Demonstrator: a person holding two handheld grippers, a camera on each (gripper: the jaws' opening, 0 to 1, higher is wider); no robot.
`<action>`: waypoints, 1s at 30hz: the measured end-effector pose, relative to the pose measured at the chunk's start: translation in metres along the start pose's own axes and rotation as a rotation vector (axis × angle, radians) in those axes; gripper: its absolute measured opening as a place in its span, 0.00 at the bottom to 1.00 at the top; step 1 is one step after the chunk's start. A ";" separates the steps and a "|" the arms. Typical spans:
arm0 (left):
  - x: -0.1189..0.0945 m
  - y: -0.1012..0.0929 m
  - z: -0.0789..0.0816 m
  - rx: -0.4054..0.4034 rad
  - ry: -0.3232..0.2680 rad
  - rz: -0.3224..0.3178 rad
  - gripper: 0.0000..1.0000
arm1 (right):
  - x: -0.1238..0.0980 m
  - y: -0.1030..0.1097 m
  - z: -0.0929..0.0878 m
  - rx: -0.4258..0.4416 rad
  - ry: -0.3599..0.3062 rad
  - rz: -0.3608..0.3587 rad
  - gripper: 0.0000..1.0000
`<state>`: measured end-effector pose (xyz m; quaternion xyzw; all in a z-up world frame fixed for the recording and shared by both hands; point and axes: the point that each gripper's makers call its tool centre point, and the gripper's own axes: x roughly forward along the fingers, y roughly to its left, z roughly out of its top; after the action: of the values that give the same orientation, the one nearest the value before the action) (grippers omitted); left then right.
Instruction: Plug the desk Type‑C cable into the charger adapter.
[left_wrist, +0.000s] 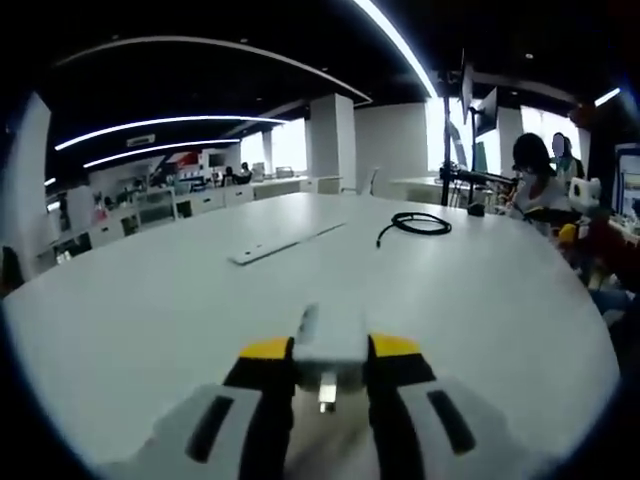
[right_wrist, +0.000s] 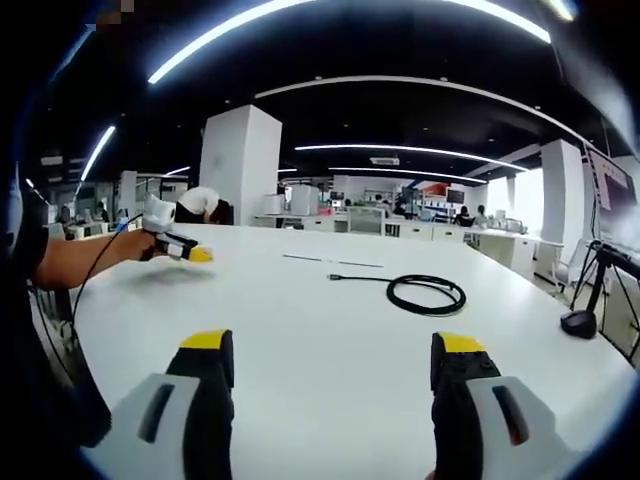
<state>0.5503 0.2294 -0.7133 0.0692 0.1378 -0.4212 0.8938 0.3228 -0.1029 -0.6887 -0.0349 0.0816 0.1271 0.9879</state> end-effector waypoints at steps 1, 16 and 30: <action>-0.002 -0.003 0.000 0.002 -0.002 -0.002 0.26 | 0.000 0.001 0.000 -0.001 0.000 0.000 0.81; -0.027 -0.040 0.012 0.030 -0.042 -0.051 0.26 | -0.012 0.009 0.008 -0.012 -0.021 0.008 0.81; -0.050 -0.077 0.009 0.029 -0.057 -0.100 0.26 | -0.026 0.017 0.018 -0.022 -0.045 0.015 0.81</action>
<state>0.4623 0.2148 -0.6902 0.0634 0.1096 -0.4690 0.8741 0.2968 -0.0911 -0.6670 -0.0425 0.0583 0.1362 0.9881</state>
